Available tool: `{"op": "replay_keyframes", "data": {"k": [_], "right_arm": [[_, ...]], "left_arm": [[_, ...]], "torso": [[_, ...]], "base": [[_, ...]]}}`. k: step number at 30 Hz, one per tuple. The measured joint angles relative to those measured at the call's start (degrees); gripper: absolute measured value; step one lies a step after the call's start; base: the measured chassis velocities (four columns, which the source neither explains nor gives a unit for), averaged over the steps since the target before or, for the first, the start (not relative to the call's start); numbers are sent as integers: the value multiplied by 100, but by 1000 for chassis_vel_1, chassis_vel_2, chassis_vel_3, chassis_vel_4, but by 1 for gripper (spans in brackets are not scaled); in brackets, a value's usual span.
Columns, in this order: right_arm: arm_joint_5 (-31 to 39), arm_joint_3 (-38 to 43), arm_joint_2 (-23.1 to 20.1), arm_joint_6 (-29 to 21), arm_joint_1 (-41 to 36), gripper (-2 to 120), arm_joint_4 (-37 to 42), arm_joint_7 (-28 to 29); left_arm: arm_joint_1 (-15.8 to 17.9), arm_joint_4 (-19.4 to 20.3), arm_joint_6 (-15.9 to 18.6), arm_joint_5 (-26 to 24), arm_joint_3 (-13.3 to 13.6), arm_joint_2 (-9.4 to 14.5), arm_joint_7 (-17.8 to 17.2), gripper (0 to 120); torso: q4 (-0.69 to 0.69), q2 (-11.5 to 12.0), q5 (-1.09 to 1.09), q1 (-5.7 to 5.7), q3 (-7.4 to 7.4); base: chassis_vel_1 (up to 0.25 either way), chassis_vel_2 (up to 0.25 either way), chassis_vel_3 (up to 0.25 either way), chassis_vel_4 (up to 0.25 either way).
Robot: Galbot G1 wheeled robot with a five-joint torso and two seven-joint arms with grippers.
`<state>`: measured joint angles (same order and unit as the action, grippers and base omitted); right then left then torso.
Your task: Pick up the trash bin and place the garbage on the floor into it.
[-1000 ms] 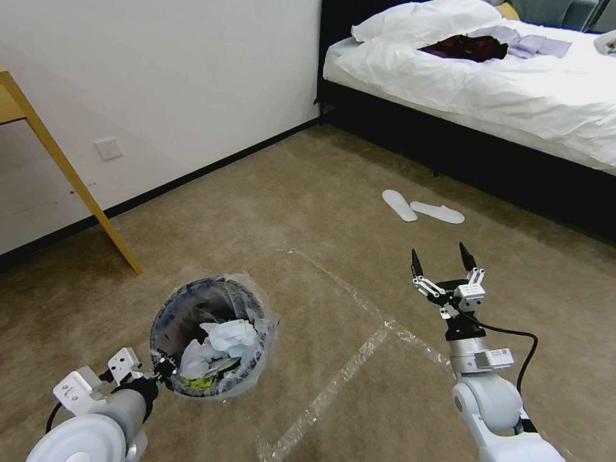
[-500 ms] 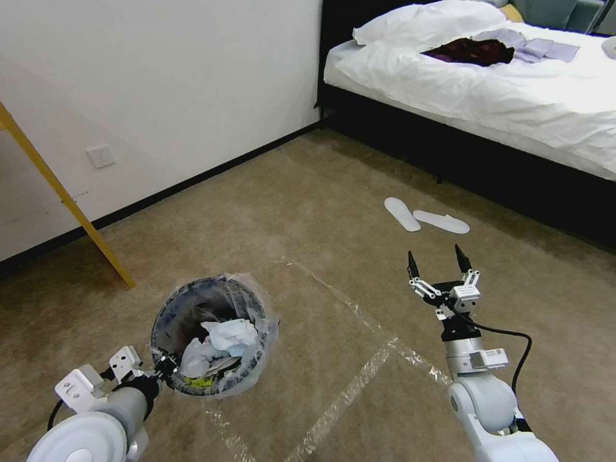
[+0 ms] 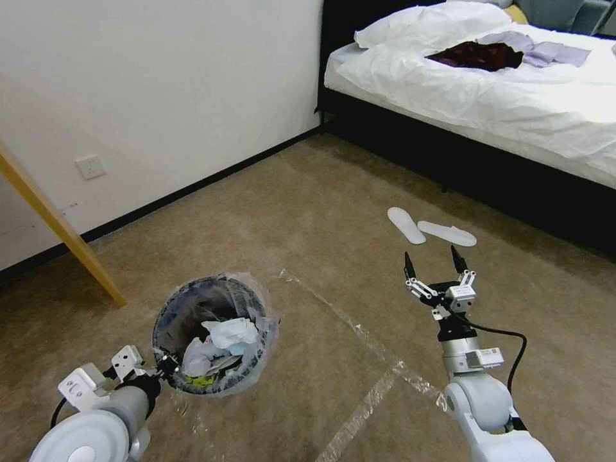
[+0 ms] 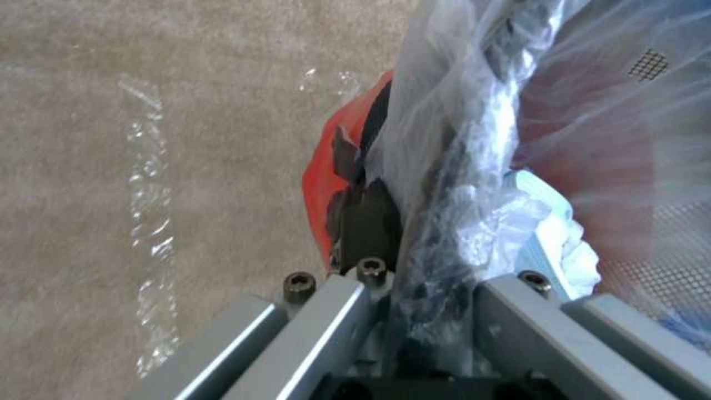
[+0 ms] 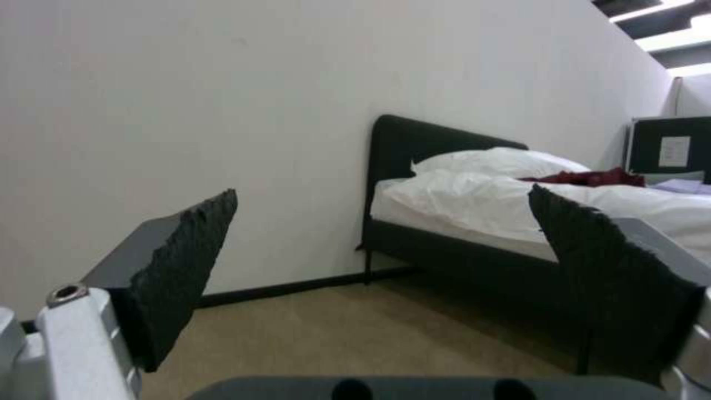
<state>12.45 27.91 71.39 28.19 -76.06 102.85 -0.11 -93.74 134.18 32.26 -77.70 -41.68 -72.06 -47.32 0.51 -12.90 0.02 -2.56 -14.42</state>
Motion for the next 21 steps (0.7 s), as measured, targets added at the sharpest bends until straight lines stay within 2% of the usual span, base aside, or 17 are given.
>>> {"op": "replay_keyframes", "data": {"k": [21], "right_arm": [[-25,-94,57,5,129,100,-142,0]], "left_arm": [[98,-86,-15,-7,18,68,42,0]], "torso": [[0,0,0,-1,0]], "base": [[-144,151,144,-153]]}}
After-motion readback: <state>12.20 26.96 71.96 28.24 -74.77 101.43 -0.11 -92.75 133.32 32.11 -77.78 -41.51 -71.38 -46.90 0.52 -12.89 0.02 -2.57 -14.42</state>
